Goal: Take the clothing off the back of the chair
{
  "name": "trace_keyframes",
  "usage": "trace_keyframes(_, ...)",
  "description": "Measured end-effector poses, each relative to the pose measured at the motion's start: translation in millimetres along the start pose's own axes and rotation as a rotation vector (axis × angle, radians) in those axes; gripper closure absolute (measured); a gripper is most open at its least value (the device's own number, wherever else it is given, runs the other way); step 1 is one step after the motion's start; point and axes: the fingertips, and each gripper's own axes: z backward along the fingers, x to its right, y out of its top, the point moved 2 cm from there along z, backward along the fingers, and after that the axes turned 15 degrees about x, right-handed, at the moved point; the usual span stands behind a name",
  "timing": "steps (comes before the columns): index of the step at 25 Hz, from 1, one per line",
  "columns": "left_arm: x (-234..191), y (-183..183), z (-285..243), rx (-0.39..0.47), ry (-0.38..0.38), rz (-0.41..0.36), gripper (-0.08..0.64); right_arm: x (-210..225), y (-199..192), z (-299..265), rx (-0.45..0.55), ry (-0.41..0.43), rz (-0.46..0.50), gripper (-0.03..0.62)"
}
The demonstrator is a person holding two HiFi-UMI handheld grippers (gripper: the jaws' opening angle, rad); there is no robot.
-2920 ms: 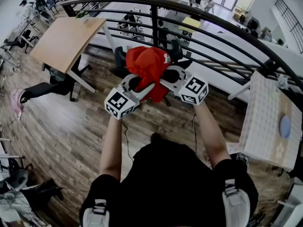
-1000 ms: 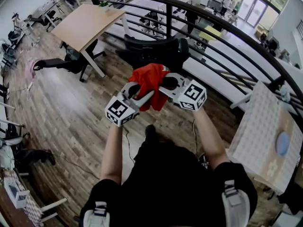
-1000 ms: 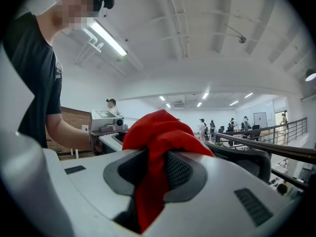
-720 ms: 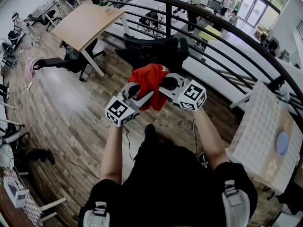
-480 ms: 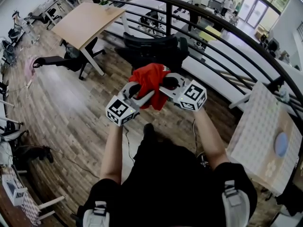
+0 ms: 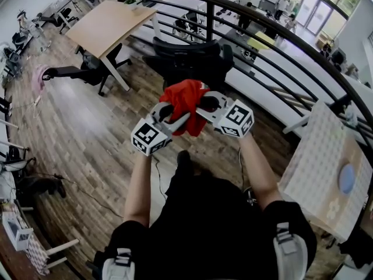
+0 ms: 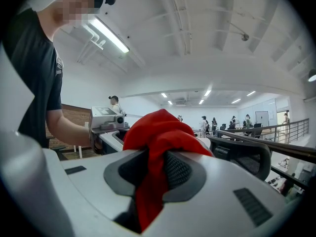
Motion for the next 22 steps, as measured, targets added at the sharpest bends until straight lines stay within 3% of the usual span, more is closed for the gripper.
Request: trace_keyframes(22, -5, -11, 5, -0.044, -0.006, 0.036, 0.402, -1, -10, -6, -0.03, -0.023, -0.014, 0.511)
